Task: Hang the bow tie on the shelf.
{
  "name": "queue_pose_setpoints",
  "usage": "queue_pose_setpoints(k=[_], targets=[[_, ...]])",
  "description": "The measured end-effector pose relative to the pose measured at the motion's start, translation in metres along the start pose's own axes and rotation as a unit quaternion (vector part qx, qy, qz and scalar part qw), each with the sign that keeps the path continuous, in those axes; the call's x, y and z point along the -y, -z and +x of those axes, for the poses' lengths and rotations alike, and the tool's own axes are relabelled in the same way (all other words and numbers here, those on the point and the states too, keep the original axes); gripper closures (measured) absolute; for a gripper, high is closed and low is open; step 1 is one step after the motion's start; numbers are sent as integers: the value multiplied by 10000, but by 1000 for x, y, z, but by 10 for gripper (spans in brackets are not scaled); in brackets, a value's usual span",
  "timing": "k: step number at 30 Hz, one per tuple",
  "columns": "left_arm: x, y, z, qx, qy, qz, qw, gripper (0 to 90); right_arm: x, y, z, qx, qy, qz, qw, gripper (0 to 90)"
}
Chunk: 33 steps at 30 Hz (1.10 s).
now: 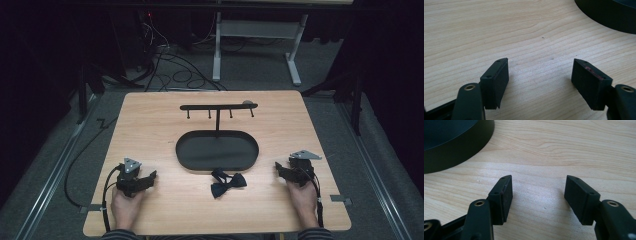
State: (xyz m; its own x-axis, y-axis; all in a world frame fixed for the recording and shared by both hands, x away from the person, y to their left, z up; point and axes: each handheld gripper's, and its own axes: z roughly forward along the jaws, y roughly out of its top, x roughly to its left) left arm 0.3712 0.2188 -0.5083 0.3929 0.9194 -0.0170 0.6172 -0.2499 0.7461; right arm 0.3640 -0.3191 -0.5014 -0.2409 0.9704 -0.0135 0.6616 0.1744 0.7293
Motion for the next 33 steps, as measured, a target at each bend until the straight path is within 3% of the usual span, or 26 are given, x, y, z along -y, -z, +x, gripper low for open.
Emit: queue_pose_setpoints(k=[33], targets=[[0, 0, 0, 8, 6, 1, 10000, 308, 0, 0, 0, -126, 78, 0, 9999, 422]])
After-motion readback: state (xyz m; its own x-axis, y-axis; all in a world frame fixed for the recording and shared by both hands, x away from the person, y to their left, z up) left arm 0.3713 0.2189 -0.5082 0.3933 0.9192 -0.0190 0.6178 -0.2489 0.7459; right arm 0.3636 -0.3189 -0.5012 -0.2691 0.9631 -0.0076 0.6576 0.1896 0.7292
